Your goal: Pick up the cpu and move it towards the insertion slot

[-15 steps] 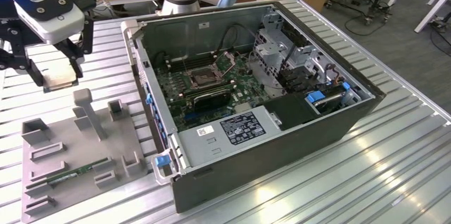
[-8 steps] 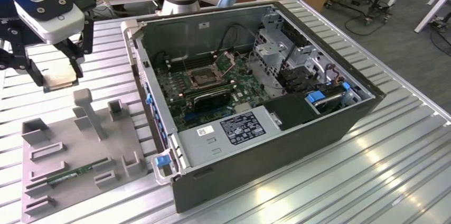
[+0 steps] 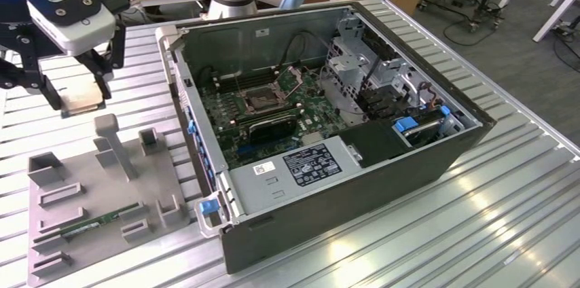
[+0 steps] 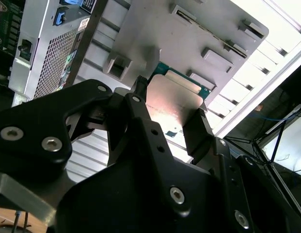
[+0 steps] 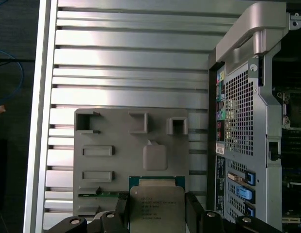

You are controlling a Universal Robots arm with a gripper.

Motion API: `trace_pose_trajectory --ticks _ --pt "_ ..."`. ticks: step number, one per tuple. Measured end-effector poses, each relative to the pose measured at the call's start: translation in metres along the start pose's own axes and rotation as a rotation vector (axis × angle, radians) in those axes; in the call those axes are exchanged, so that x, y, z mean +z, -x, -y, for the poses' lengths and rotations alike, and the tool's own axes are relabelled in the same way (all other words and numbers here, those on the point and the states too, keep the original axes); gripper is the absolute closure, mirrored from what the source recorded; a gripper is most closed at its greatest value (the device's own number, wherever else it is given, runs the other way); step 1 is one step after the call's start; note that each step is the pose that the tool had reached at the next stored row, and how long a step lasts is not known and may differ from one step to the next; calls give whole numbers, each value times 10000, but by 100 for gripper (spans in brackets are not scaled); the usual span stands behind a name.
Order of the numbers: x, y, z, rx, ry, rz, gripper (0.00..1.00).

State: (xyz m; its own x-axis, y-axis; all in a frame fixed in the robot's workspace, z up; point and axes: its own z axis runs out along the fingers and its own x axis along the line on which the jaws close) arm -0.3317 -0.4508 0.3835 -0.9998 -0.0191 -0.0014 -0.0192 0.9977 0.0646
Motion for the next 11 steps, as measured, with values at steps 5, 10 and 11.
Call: trace_pose_trajectory --ticks 5,10,11 --pt "0 51 0 0 0 0 45" --pt "0 105 1 0 0 0 45" --pt "0 117 1 1 -1 -1 45"
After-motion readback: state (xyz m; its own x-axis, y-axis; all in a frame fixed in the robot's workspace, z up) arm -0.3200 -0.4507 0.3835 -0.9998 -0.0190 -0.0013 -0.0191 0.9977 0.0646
